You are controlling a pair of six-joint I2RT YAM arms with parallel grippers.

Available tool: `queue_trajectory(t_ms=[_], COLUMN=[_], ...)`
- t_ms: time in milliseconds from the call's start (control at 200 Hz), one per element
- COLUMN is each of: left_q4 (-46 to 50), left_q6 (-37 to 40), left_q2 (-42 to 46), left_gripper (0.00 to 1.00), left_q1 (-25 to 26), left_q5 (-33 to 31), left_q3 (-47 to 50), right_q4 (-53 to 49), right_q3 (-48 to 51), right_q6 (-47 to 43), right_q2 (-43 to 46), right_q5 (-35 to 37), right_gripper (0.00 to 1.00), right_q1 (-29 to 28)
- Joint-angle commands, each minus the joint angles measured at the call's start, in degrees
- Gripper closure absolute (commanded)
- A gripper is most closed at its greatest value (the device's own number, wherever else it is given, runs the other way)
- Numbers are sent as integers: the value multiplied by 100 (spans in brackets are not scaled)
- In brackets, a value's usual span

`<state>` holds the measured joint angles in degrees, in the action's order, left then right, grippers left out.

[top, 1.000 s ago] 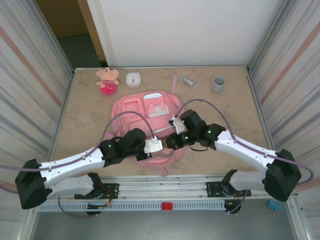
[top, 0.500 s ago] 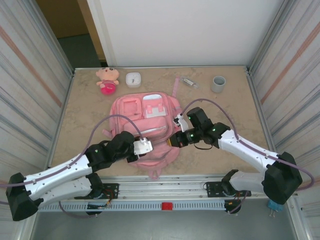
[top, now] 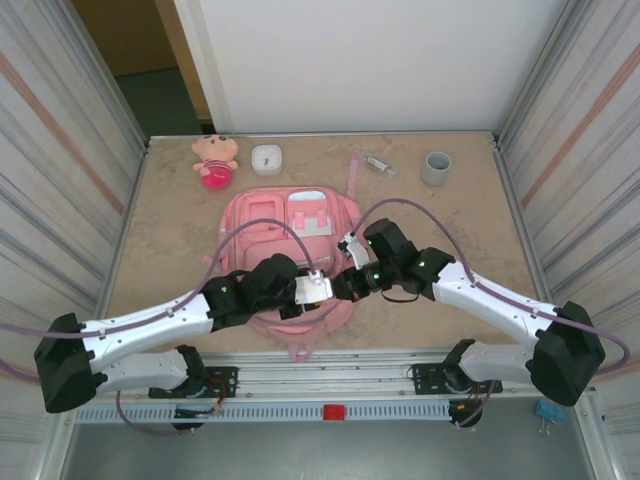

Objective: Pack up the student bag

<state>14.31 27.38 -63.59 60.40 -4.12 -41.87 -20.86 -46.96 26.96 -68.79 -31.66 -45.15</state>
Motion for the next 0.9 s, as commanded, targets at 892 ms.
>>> queue_trajectory(t_ms=[892], left_q4=[107], left_q6=[485], left_q2=[1966], left_gripper=[98], left_q1=[-265], left_q5=[895], left_q3=[693], right_q4=[1577], right_q3=[-37], right_q6=[220], right_q2=[-1342], right_q5=[1114], right_gripper=[100], right_q1=[1737])
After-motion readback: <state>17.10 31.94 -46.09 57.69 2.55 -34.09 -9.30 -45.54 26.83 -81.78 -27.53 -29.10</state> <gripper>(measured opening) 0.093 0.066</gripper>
